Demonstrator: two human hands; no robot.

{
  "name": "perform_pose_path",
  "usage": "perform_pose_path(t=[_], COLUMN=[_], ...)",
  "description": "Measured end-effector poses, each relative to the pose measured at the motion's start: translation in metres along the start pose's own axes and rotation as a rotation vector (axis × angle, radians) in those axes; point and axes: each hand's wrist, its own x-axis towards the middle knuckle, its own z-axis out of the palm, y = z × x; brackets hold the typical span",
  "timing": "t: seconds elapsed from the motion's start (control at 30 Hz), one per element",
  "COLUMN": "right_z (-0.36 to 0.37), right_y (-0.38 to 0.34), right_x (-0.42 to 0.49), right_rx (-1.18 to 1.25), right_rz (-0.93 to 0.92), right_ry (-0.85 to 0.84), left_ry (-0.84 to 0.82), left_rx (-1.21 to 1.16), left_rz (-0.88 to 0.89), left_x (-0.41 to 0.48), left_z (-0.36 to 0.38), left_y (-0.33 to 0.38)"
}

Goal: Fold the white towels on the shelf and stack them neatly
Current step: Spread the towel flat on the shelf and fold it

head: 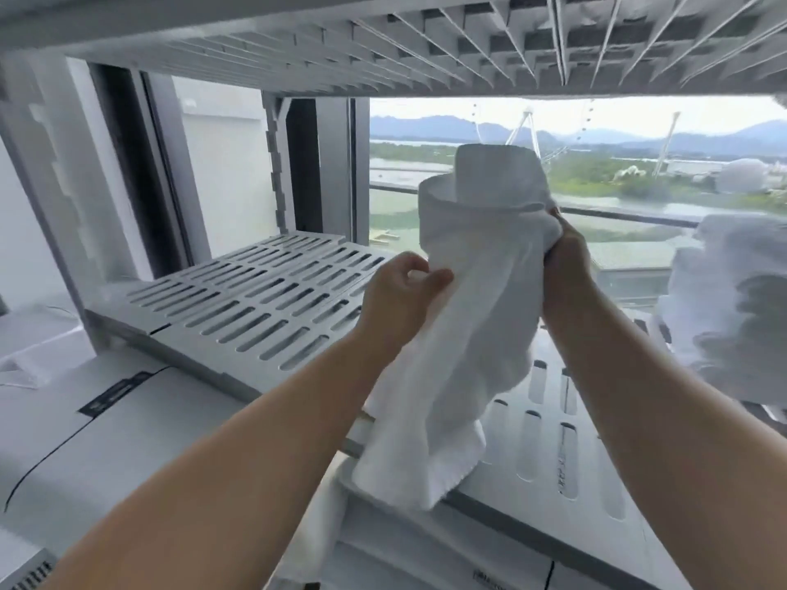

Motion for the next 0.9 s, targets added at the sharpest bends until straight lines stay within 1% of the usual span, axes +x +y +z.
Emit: perform_pose_path(t=[0.03,0.07,0.1,0.13,0.17,0.2,0.27,0.37,0.43,0.47,0.53,0.6,0.7,0.73,0.83,0.9], right_z=[-0.007,-0.011,-0.022,-0.036,-0.052,-0.063,-0.077,-0.068,-0.055,-0.048,-0.033,-0.023,-0.013,-0.010,-0.010,-0.013], right_y=[0.004,0.007,0.013,0.020,0.027,0.031,0.037,0.046,0.052,0.051,0.042,0.033,0.029,0.031,0.042,0.042], right_x=[0.018,0.032,0.046,0.057,0.070,0.077,0.091,0.095,0.091,0.088,0.081,0.072,0.055,0.049,0.040,0.034], right_rx=[-0.175,-0.445,-0.708,-0.930,-1.061,-1.126,-1.193,-1.207,-1.192,-1.249,-1.479,-1.662,-1.764,-1.794,-1.813,-1.813], right_rz=[-0.012,-0.020,-0.002,0.045,0.101,0.137,0.110,0.028,0.096,0.147,0.203,0.269,0.444,0.469,0.413,0.431], right_ry=[0.037,0.082,0.109,0.110,0.105,0.098,0.094,0.033,-0.020,-0.064,-0.143,-0.163,-0.120,-0.103,-0.094,-0.181], left_ry=[0.030,0.053,0.034,-0.007,-0.055,-0.081,-0.077,-0.080,-0.117,-0.138,-0.216,-0.287,-0.344,-0.354,-0.409,-0.425], left_rx=[-0.014,-0.002,0.034,0.120,0.241,0.373,0.539,0.642,0.702,0.717,0.722,0.729,0.726,0.726,0.712,0.650], left_rz=[-0.007,-0.012,-0.042,-0.077,-0.129,-0.164,-0.200,-0.155,-0.102,-0.092,-0.117,-0.146,-0.116,-0.097,0.009,0.049], left_x=[0.009,0.021,0.029,0.039,0.046,0.052,0.061,0.070,0.078,0.083,0.091,0.100,0.107,0.108,0.107,0.109], left_z=[-0.001,-0.001,-0.002,-0.002,-0.001,0.000,0.000,0.000,0.001,0.000,-0.001,-0.002,0.001,0.002,0.003,-0.003], left_y=[-0.003,-0.007,-0.009,-0.014,-0.021,-0.031,-0.052,-0.064,-0.065,-0.064,-0.062,-0.064,-0.066,-0.066,-0.071,-0.075])
